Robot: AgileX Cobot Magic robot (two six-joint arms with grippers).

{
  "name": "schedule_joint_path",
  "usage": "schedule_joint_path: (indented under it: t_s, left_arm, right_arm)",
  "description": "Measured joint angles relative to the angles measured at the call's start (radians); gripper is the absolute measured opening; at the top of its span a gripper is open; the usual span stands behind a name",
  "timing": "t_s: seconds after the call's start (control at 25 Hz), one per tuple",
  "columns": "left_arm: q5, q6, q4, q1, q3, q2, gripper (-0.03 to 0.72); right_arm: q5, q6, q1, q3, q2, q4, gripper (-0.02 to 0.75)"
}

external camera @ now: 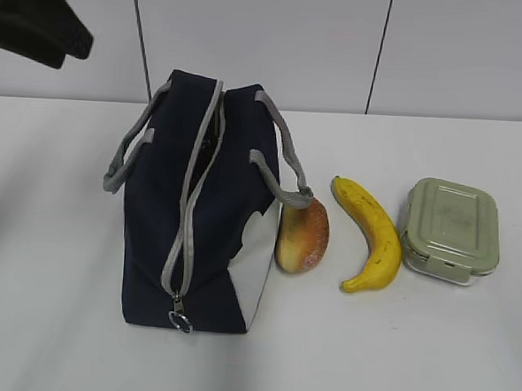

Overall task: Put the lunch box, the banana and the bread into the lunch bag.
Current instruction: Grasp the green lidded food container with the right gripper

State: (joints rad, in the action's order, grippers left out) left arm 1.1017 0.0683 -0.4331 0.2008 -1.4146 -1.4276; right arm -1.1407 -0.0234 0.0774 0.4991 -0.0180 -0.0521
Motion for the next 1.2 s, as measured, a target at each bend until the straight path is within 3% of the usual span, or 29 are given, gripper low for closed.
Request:
schedule_joint_path:
  t_s: [0.08, 0.28, 0.48, 0.72, 1.04, 1.12, 1.2]
  left_arm:
    - [0.032, -0.012, 0.004, 0.02, -0.069, -0.06, 0.271]
    - [0.063, -0.05, 0.015, 0.053, -0.197, -0.186, 0.413]
    - [0.097, -0.092, 0.06, 0.094, -0.252, -0.277, 0.447]
    - [0.101, -0.131, 0.097, 0.141, -0.265, -0.349, 0.449]
    - [0.088, -0.181, 0.13, 0.146, -0.266, -0.409, 0.443]
    - [0.081, -0.182, 0.13, 0.146, -0.266, -0.409, 0.41]
    - [0.08, -0.182, 0.13, 0.146, -0.266, -0.409, 0.316]
  right_arm:
    - [0.0, 0.0, 0.0, 0.0, 0.0, 0.0, 0.424]
    - [0.0, 0.0, 0.0, 0.0, 0.0, 0.0, 0.424]
    - [0.0, 0.0, 0.0, 0.0, 0.0, 0.0, 0.424]
    - [0.0, 0.0, 0.0, 0.0, 0.0, 0.0, 0.424]
    - [0.0, 0.0, 0.0, 0.0, 0.0, 0.0, 0.424]
    - [0.0, 0.0, 0.0, 0.0, 0.0, 0.0, 0.424]
    - [0.0, 0.0, 0.0, 0.0, 0.0, 0.0, 0.424]
